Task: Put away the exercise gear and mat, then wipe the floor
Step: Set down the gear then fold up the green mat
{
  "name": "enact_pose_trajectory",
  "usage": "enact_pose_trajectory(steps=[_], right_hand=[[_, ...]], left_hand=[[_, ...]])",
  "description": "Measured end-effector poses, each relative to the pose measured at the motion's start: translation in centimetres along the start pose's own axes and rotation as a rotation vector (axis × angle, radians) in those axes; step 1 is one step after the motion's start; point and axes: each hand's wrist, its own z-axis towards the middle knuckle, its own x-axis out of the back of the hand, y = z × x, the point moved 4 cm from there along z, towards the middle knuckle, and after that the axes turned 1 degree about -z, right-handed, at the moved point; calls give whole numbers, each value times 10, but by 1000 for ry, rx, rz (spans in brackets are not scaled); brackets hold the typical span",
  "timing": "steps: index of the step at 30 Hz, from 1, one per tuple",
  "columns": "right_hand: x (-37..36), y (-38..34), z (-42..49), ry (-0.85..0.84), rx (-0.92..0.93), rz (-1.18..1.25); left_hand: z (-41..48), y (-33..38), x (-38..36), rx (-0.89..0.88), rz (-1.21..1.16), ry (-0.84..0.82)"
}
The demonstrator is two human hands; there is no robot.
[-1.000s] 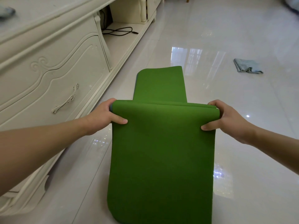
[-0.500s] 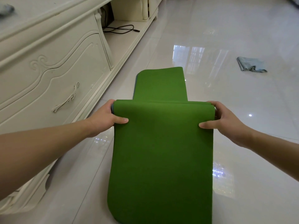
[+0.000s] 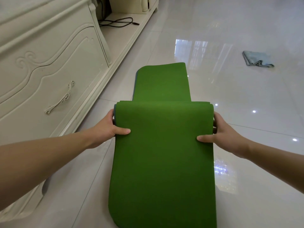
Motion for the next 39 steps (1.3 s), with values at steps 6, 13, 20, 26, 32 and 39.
enact_pose_trajectory(steps=[6,13,20,26,32,39], right_hand=[[-1,3,6,18,0,-5],[1,1,2,24,4,-14],[4,-2,-7,21,6,9],[-1,4,-16,-22,-47,29],[-4,-3,-10,-27,-24,-14],[2,-11,12,21,4,45]], left_hand=[[0,-7,-4,-10,50,1],[-3,-4,-5,-33,6,-2],[-11,-1,-3,-19,-21,-39],[-21,-11,-6,52,-10,-80],[-24,-17,-3,35,38,-69],[-13,-14,3,3,-7,14]])
